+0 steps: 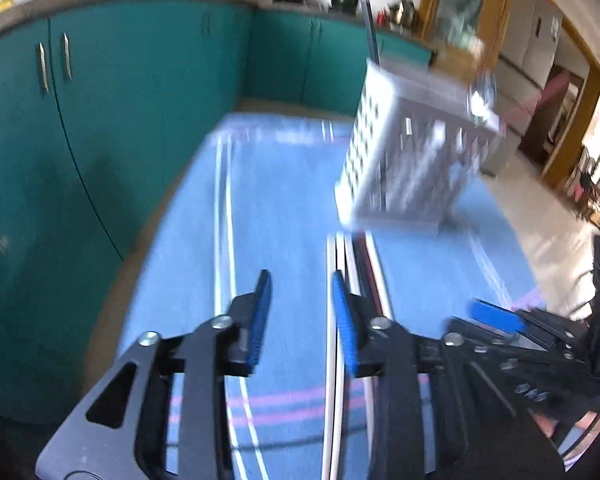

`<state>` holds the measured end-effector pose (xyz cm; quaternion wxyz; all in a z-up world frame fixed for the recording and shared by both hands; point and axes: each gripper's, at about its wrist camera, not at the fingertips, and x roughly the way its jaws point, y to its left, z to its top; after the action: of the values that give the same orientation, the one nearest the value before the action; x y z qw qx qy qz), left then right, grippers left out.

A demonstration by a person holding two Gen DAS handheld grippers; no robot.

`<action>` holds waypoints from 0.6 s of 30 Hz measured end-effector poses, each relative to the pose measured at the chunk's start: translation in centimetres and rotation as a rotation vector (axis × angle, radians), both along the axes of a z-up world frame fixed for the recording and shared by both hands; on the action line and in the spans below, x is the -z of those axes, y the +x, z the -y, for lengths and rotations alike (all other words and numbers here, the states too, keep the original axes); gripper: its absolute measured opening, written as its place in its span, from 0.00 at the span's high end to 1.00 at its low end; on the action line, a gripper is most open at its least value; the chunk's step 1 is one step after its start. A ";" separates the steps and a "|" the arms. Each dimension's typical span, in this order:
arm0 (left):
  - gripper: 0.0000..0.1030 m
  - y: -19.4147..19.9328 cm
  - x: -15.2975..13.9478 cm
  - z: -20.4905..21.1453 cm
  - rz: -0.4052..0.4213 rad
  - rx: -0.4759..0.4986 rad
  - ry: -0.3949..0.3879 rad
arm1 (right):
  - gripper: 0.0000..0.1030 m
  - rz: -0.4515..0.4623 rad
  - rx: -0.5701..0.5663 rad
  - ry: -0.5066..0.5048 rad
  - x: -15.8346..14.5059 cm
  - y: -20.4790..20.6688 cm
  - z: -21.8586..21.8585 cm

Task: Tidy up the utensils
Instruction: 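Move both tools back down to the remaining chopsticks on the cloth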

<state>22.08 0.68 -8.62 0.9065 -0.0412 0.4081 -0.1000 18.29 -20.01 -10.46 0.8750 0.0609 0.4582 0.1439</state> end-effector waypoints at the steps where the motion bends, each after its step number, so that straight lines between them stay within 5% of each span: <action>1: 0.76 -0.2 1.0 0.1 -0.028 0.002 0.005 | 0.56 -0.015 -0.023 -0.019 0.7 0.1 -1.3; 7: 0.76 -1.0 2.7 -0.7 -0.072 -0.005 0.016 | 0.56 -0.026 -0.061 -0.124 1.7 0.4 -5.1; 17: 0.76 -0.9 3.2 -0.7 -0.101 -0.004 0.000 | 0.57 -0.027 0.000 -0.219 1.2 0.3 -5.5; 18: 0.76 -0.9 3.2 -0.5 -0.101 0.003 -0.003 | 0.63 -0.028 0.012 -0.216 1.2 0.3 -5.2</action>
<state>21.18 1.14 -11.79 0.8846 -0.0468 0.4532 -0.0996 18.58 -14.76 -11.64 0.8709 -0.0293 0.4827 0.0877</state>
